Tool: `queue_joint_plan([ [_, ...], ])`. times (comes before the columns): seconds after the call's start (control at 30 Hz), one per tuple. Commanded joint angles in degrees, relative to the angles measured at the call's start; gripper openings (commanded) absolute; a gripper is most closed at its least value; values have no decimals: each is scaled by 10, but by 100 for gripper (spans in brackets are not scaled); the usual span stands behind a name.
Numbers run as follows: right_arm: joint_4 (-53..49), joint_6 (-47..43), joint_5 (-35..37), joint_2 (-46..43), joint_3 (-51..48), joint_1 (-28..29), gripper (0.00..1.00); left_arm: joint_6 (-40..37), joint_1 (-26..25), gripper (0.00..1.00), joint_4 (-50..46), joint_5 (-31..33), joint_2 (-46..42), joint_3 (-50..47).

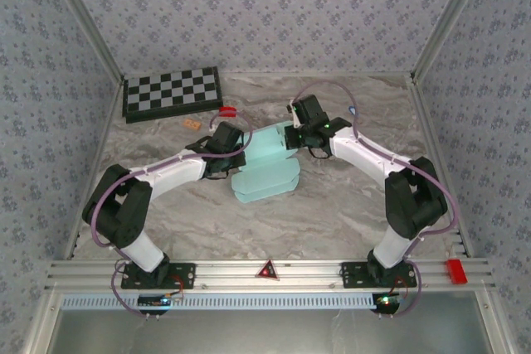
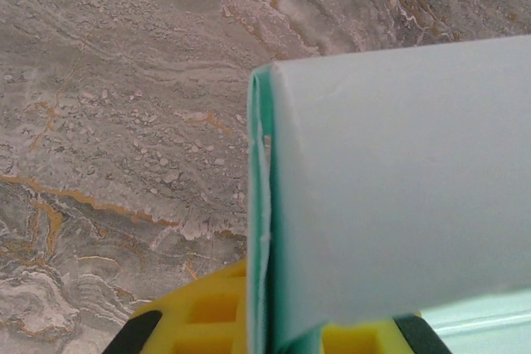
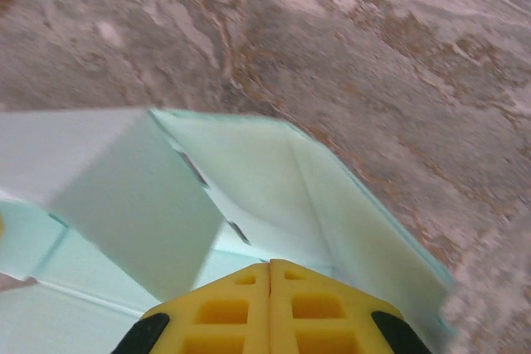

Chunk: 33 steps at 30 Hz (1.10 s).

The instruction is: Fold the paper box

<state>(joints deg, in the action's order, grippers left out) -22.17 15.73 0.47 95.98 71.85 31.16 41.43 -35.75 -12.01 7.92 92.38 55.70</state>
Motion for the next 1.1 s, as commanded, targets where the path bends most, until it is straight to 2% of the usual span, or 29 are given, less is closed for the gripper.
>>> queue_joint_plan([
  [0.0, -61, -19, 36, 0, 20, 2, 6, -9, -3, 0, -6, -1, 0, 19],
  [0.27, -90, -19, 75, 9, 18, 4, 6, -14, -2, 0, -7, -3, -1, 19],
  [0.63, -98, -17, 67, 37, 22, 4, 6, -15, -3, 0, -4, -2, 0, 21],
  [0.83, -82, -14, 9, 35, 16, -1, 6, -15, -2, 0, -4, -5, 4, 24],
  [1.07, -11, -13, -79, 17, -8, -15, 6, -15, -2, 0, 0, -8, 7, 25],
])
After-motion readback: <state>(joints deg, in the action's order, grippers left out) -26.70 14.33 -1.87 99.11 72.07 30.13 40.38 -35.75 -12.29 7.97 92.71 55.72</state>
